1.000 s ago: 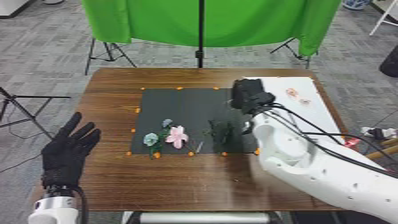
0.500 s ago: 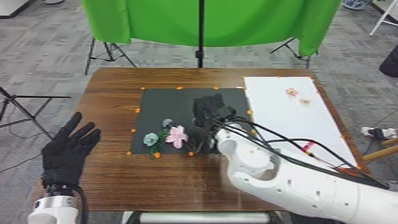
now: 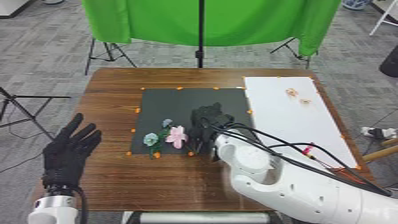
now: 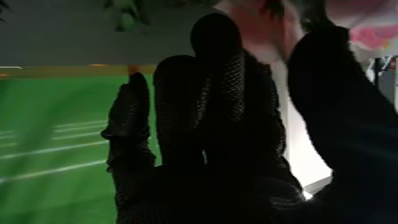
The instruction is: Arrange flowers
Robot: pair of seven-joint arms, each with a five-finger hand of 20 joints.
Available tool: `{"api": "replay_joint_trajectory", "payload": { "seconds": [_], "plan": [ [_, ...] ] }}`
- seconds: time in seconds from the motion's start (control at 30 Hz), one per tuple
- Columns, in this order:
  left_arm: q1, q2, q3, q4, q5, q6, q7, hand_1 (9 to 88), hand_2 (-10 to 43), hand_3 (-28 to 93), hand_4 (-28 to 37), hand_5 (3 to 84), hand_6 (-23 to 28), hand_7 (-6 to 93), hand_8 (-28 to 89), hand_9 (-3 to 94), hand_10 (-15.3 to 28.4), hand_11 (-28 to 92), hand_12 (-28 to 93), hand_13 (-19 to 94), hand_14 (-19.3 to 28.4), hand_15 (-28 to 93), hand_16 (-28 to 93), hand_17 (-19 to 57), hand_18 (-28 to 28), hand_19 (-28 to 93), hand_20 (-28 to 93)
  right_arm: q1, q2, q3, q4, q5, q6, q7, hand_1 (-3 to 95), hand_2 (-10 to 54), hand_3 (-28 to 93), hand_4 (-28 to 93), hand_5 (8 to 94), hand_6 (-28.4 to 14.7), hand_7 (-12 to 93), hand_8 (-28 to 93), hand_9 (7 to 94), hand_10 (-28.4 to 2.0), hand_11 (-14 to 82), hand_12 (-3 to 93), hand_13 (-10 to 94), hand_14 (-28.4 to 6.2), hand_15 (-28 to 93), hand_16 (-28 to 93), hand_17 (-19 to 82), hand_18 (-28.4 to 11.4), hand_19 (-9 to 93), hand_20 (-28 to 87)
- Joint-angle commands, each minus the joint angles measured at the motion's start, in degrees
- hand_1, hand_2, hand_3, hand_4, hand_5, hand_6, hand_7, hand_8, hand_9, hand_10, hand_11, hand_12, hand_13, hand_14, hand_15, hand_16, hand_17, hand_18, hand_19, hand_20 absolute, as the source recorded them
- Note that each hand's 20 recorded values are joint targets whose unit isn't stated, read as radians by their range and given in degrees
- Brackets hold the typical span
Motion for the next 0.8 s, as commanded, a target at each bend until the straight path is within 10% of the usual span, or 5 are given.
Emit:
{"api": "replay_joint_trajectory", "payload": {
  "seconds": [0.03, 0.33, 0.8],
  "plan": [
    [1.49, -0.51, 0.02, -0.24, 0.25, -0.09, -0.25, 20.6, 7.1, 81, -28.3, 34.4, 7.0, 7.6, -8, 31.6, 19.4, 23, 11, 20, 27.0, 54, -11, -8.4, 28.4, 58, 3, -1.34, 4.33, 5.07, -4.17, -0.06, 1.98, 0.92, 34.9, -9.5, 72, -28, 64.5, 0.4, 16, -13, 71.7, -12.3, 44.1, 20.3, 61, -9.9, 78, 22, 18, -22.7, 80, 49],
    [2.02, -0.30, 0.06, -0.46, -0.11, 0.54, 0.33, 20.7, 7.1, 81, -28.3, 34.4, 7.0, 7.7, -8, 31.6, 19.4, 23, 11, 20, 27.0, 54, -11, -8.4, 28.4, 58, 3, -0.26, 15.41, 12.20, 1.07, 7.00, 11.66, 8.17, 30.6, -9.5, 74, -28, 60.9, -0.9, 15, -12, 64.8, -14.6, 34.7, 16.2, 55, -11.6, 75, 18, 17, -23.0, 78, 49],
    [1.46, 0.21, 0.90, -0.32, -0.44, 0.88, 1.41, 20.5, 7.2, 81, -28.3, 34.4, 7.0, 7.8, -8, 31.7, 19.5, 24, 11, 20, 27.0, 54, -11, -8.5, 28.4, 58, 2, 4.62, 17.08, 11.55, 17.39, 14.50, 10.70, 16.59, 29.9, -9.5, 78, -28, 50.9, -0.3, 16, -13, 47.6, -17.7, 19.2, 14.1, 44, -14.8, 71, 12, 15, -22.6, 76, 44]
  ]
}}
